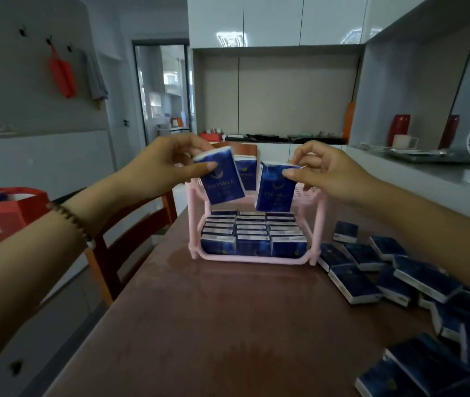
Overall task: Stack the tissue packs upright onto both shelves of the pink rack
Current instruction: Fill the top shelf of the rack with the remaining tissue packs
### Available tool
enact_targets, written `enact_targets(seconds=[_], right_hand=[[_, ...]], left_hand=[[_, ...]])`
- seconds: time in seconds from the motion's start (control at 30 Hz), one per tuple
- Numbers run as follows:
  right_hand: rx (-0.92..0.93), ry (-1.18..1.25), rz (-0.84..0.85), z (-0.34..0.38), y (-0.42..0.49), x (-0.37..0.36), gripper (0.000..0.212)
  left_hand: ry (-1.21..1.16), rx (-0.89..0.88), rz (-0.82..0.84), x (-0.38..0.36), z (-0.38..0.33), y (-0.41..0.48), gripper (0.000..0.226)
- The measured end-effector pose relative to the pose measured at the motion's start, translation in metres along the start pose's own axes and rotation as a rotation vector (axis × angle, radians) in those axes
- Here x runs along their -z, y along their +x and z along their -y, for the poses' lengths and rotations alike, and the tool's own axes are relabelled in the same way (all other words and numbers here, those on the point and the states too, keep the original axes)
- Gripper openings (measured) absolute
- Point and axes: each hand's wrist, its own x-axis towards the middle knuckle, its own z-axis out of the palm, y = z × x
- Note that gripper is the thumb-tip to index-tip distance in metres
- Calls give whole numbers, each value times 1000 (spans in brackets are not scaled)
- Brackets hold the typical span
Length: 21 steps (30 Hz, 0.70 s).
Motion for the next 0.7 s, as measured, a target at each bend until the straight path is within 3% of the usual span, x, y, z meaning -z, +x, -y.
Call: enact_targets(seconds=[0.1,0.23,0.43,0.7], right_hand=[[21,-35,-76,-4,29,0,25],[44,-47,-126,-12,62,-9,19],[62,-119,-120,-39,99,-28,16],[46,-136,-83,-71,120,-39,18]], left_hand=[[67,-31,-60,5,10,23,16],[88,6,-89,6,31,50,15],[73,122,-43,-1,68,78,17],[70,129,39,-13,96,94,15]])
